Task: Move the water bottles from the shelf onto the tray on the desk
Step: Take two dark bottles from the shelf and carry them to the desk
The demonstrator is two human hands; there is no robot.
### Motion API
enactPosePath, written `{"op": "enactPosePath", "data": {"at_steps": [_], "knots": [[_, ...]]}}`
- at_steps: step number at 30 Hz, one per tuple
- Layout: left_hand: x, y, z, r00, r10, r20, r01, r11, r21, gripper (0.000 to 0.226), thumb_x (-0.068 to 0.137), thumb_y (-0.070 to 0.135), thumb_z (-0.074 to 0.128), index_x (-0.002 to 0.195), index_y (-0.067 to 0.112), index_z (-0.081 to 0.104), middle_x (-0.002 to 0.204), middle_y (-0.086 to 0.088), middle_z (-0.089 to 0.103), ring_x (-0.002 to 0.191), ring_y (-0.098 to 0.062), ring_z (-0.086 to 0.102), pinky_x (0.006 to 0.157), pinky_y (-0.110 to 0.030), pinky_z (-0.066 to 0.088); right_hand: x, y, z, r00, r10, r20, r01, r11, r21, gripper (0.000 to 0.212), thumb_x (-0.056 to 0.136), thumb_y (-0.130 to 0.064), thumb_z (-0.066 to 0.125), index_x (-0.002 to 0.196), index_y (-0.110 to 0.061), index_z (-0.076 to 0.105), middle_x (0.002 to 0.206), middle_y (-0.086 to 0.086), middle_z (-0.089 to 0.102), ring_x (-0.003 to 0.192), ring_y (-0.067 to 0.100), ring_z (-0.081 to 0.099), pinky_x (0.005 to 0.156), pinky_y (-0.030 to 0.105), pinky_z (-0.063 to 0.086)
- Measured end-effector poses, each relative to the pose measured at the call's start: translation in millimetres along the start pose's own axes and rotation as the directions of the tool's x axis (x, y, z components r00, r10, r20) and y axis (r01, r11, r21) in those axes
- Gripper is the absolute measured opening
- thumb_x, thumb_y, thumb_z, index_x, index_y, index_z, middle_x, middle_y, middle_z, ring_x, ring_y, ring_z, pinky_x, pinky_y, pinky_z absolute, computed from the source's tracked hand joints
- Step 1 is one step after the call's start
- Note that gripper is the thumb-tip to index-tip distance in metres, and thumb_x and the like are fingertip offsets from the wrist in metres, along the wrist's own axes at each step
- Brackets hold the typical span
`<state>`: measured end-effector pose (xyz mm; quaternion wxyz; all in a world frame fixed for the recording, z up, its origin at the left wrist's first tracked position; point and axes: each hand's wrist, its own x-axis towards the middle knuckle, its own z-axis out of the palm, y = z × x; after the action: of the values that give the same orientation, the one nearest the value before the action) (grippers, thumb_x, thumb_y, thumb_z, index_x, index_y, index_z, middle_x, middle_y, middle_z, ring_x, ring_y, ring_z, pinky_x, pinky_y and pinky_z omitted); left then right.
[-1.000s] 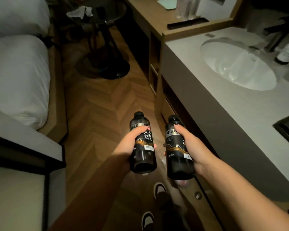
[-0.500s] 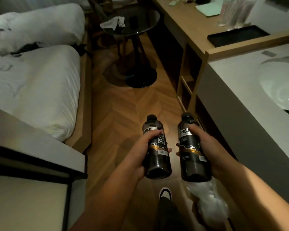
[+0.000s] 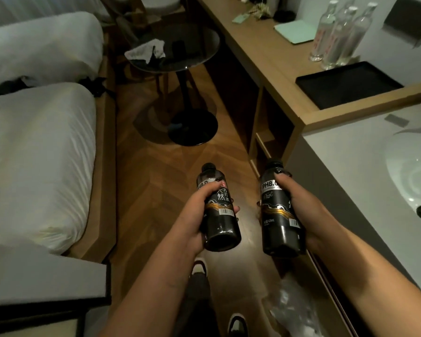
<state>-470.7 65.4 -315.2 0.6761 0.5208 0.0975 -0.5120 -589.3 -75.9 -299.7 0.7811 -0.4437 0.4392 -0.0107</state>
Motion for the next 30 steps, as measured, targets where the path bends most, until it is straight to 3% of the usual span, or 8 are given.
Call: {"op": "enactPosePath", "data": {"at_steps": [5,9,18,25,30], "knots": [[61,54,14,0.998,-0.024,0.056,0.020,0.998,0.065,0.063,0.060,0.033,0.073,0.116,0.008,0.054,0.081,-0.012,0.067,0.071,-0.027,0.068,0.072,-0.037,0.054,46,-44,8,0.998,-0.002,-0.062,0.007,0.996,0.084,0.045,0.082,-0.048,0.059,0.103,-0.008,0.055,0.082,0.015,0.065,0.058,0.026,0.064,0.064,0.035,0.053],[115,104,24,0.992,-0.072,0.102,0.058,0.990,0.131,0.060,0.060,0.033,0.072,0.113,0.009,0.054,0.075,-0.011,0.069,0.069,-0.027,0.068,0.074,-0.038,0.054,91,-81,24,0.993,-0.011,-0.119,0.026,0.992,0.122,0.042,0.083,-0.048,0.058,0.102,-0.010,0.056,0.077,0.014,0.064,0.054,0.024,0.064,0.054,0.029,0.055],[228,210,57,0.968,-0.165,0.188,0.122,0.967,0.224,0.058,0.060,0.030,0.073,0.111,0.008,0.056,0.077,-0.012,0.066,0.065,-0.026,0.067,0.070,-0.036,0.055,192,-164,52,0.971,-0.020,-0.239,0.074,0.973,0.220,0.048,0.081,-0.051,0.059,0.107,-0.011,0.056,0.092,0.017,0.064,0.072,0.029,0.064,0.070,0.035,0.053],[304,258,105,0.956,-0.180,0.232,0.114,0.955,0.273,0.036,0.074,0.031,0.067,0.103,0.011,0.059,0.070,-0.010,0.070,0.062,-0.024,0.068,0.075,-0.036,0.053,257,-226,35,0.967,-0.021,-0.255,0.081,0.970,0.228,0.048,0.079,-0.052,0.061,0.107,-0.014,0.055,0.092,0.015,0.066,0.071,0.028,0.065,0.069,0.035,0.054],[354,281,146,0.957,-0.198,0.212,0.146,0.960,0.239,0.053,0.064,0.031,0.072,0.110,0.009,0.057,0.076,-0.012,0.069,0.064,-0.025,0.068,0.070,-0.035,0.055,304,-273,8,0.969,-0.031,-0.245,0.086,0.972,0.219,0.041,0.080,-0.048,0.061,0.101,-0.013,0.057,0.091,0.017,0.064,0.072,0.030,0.063,0.064,0.033,0.053]]}}
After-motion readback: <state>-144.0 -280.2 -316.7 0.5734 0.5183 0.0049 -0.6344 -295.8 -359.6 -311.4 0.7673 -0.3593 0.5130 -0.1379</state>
